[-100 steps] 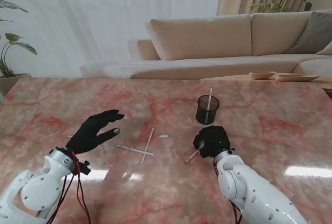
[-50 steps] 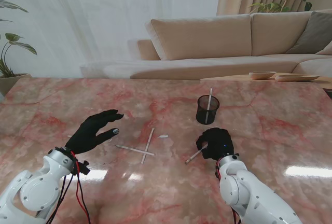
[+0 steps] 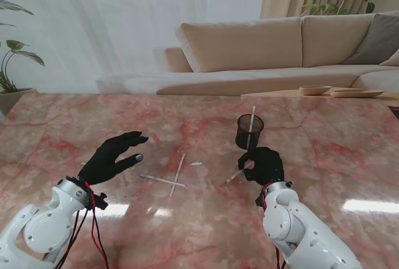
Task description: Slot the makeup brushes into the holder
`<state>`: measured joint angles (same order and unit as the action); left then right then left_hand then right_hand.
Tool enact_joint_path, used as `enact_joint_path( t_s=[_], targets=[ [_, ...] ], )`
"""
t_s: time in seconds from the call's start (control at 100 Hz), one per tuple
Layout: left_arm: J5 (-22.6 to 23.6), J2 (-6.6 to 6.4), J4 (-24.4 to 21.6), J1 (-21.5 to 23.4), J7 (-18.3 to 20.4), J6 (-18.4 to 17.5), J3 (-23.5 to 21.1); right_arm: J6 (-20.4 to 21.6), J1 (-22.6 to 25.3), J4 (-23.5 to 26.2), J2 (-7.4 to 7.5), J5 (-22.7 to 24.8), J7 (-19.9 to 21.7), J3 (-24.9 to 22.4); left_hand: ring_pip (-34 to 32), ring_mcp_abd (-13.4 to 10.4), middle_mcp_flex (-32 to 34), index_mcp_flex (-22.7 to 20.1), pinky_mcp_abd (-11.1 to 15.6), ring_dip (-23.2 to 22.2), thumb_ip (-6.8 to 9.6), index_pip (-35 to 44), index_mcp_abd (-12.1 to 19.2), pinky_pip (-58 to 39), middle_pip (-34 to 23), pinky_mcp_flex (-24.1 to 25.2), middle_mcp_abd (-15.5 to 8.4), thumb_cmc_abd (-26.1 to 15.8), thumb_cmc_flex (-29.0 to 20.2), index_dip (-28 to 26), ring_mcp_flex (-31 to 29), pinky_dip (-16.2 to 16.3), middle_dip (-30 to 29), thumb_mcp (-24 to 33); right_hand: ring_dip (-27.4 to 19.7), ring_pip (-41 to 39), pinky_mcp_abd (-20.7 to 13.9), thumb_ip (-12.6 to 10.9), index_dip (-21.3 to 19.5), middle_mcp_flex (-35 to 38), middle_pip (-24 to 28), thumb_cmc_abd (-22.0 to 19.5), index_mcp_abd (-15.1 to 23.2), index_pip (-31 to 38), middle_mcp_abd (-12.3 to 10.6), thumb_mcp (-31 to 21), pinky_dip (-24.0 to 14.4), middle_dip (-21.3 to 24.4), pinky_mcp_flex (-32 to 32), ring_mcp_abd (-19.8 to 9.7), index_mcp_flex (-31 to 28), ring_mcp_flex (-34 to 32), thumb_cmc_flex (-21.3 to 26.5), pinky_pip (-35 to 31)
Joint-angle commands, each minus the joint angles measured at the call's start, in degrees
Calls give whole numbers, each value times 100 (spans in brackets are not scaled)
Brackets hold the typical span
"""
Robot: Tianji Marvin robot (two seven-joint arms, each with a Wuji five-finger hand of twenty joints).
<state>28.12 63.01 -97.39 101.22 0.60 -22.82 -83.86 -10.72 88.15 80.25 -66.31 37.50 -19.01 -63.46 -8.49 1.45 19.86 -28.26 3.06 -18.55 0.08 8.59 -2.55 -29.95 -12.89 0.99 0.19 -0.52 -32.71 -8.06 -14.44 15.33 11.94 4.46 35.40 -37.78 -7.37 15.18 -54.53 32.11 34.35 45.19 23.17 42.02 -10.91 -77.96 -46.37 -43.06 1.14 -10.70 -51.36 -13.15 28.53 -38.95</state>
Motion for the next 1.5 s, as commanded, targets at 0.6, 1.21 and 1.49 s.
enact_joint_path(
  t_s=[0.6,1.21,1.49],
  targets=[
    [28,5,14,-14,-17,-14,26,-108,402,1046,-433,-2099,-198,-1044,217,-259,-105,-93,95,54,-27,73,174,191,134,-11,-89,10,-15,-38,204,-51,-61,-125,-495,1090,-283,-105,-361,-964,-710,-163,-271,604,224,-30,-300,806,-321,-67,-468,499,136,497],
    [58,-14,-24,-22,76,108,47,-193,-515,795,-748,-4185,-300,-1323,228,-253,-110,-91,78,58,-27,71,172,233,145,-11,-87,9,-19,-37,210,-71,-68,-123,-787,1819,-330,-131,-301,-1217,-978,-162,-345,637,240,28,-365,1273,-503,-59,-444,530,209,782],
    [62,-29,-10,-43,152,194,64,-179,-944,178,-891,-4948,-328,-1219,222,-253,-110,-91,83,54,-27,73,174,234,136,-13,-93,10,-16,-38,213,-70,-62,-123,-876,2162,-359,-142,-255,-1374,-1060,-157,-391,675,237,50,-380,1385,-614,-73,-429,579,255,912]
  ],
)
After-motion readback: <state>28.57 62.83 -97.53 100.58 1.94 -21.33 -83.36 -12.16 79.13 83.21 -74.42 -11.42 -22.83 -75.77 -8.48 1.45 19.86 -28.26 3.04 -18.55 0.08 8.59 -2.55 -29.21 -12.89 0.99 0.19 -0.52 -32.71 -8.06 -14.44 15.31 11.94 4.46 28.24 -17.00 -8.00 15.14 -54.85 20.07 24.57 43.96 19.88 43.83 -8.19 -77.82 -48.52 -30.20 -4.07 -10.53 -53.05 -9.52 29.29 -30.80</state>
